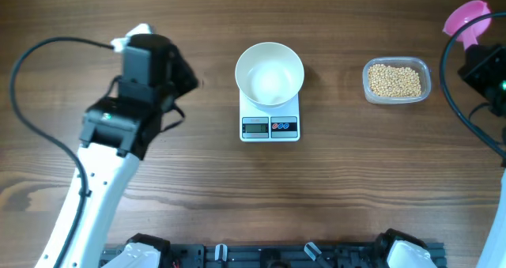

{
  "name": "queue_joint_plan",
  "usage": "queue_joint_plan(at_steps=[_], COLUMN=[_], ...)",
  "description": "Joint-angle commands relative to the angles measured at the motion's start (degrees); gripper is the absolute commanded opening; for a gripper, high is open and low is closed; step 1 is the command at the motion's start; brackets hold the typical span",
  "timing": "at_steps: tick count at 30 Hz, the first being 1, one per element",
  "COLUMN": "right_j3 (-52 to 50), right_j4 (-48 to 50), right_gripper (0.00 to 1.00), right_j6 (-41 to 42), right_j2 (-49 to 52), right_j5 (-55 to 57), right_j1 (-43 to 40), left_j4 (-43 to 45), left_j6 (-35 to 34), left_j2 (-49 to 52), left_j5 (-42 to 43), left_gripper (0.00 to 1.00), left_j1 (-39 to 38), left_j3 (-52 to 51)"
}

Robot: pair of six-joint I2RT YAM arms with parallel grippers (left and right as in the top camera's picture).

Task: Scoop item into bowl and weigh 150g on scale

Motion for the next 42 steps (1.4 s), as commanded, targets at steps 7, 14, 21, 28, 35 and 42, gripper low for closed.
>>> queue_joint_plan(at_steps=[7, 14, 21, 28, 35, 42], right_j3=[1.5, 1.5, 1.5, 1.5, 1.5, 1.6], right_j4=[0.3, 6.9, 13.8, 15.1, 0.8, -11.4], right_gripper=[0.05, 0.04, 0.04, 0.04, 0.04, 0.04], right_j6=[-0.5, -1.0, 1.8, 2.0, -8.1, -25.4], right_j2=[3.2, 8.0, 11.3, 11.7, 12.5, 12.2], right_j5=[4.6, -0.1, -3.5, -3.9, -4.1, -2.4], right_j1=[-5.7, -6.0, -6.3, -7.5, -7.4, -4.4], left_j4=[1.1, 6.0, 6.5, 4.8, 4.7, 2.0], left_j6=[-1.2, -5.6, -14.8, -14.8, -14.8, -14.8], left_j2=[3.0, 4.9, 6.3, 6.3, 6.3, 6.3], left_j5=[-13.1, -15.0, -15.3, -13.5, -13.4, -13.4], left_gripper=[0.04, 1.00, 1.00, 1.00, 1.00, 1.00], left_j1=[8.6, 13.0, 18.4, 20.6, 20.6, 20.6], left_j3=[0.3, 0.3, 0.3, 0.3, 0.3, 0.3])
